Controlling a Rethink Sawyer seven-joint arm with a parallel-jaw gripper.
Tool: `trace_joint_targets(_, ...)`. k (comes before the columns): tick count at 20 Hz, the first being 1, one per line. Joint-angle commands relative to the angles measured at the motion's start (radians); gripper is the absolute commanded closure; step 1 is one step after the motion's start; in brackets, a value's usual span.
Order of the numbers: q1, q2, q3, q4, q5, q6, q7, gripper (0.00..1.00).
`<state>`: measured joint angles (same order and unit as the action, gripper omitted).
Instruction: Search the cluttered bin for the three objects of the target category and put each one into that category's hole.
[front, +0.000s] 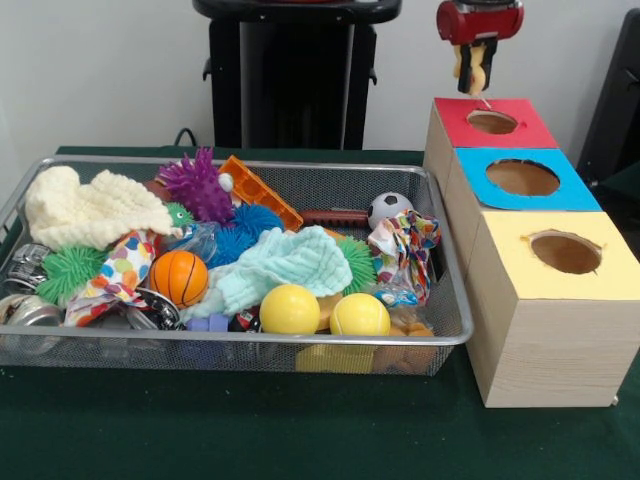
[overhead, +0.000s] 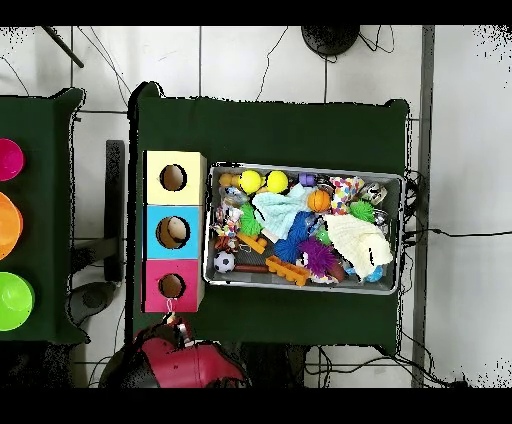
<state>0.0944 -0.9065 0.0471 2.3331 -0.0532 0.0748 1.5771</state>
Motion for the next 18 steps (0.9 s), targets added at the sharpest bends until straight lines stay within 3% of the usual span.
trace_joint_targets(1,0.026,0.048,-0.001,-0.042,0.096,0.003,0.269,1.00)
trace_joint_targets(11,0.056,0.048,-0.031,-0.112,0.146,0.073,0.220,1.00)
trace_joint_targets(18,0.028,0.076,-0.024,-0.153,0.147,0.078,0.183,1.00)
